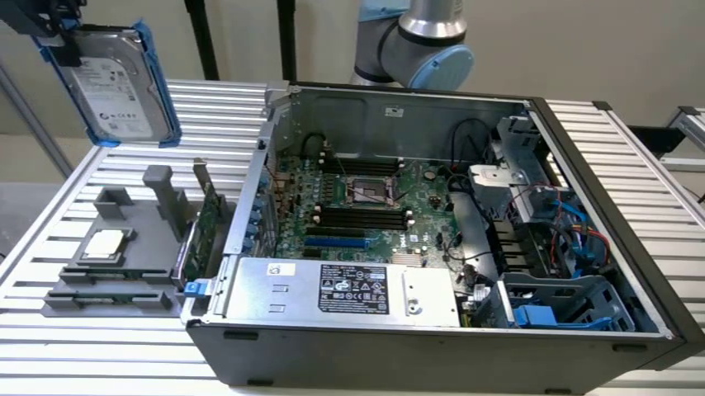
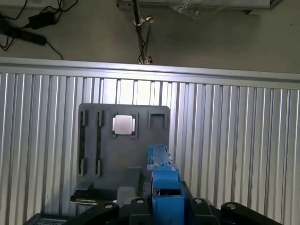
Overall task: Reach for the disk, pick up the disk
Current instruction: 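Pick up the disk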
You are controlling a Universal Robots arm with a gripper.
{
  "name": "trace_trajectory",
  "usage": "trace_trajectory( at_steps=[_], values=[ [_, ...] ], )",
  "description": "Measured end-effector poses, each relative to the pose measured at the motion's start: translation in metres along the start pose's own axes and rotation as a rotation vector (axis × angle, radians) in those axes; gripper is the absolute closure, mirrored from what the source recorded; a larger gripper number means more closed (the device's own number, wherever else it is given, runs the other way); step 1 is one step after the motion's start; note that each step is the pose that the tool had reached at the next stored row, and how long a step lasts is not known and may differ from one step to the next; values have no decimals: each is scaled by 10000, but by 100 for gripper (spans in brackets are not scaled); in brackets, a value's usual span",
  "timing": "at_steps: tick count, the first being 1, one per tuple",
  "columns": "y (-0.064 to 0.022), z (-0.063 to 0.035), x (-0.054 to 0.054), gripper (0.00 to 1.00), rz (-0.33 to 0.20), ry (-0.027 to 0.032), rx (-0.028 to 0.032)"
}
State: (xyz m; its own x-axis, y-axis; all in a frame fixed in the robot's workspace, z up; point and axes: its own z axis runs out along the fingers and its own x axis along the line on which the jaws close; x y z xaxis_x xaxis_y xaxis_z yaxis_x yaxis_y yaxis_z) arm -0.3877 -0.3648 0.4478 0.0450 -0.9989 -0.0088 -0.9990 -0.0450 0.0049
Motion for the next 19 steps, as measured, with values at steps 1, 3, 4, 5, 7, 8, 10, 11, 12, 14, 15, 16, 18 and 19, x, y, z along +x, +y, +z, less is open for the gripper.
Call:
trace_trajectory(
  at_steps=[1, 3, 4, 5, 7, 8, 10, 11, 12, 14, 15, 16, 18, 19],
  values=[
    [-41, -45, 5, 67, -1, -5, -3],
    [-125, -136, 17, 67, -1, -14, -12],
    [-167, -181, 24, 67, -1, -17, -15],
    [-211, -225, 31, 67, 0, -20, -19],
    [-303, -303, 49, 67, -1, -28, -23],
    [-349, -334, 60, 67, -1, -33, -28],
    [-438, -375, 83, 67, 0, -50, -27],
    [-482, -388, 95, 67, 0, -58, -28],
    [-526, -398, 108, 67, -1, -69, -28],
    [-618, -409, 140, 67, 0, -80, -29],
    [-662, -413, 157, 67, 0, -84, -29],
    [-706, -417, 174, 67, -1, -87, -28],
    [-794, -426, 208, 67, 0, -93, -27],
    [-838, -430, 225, 67, -1, -96, -28]
  ],
)
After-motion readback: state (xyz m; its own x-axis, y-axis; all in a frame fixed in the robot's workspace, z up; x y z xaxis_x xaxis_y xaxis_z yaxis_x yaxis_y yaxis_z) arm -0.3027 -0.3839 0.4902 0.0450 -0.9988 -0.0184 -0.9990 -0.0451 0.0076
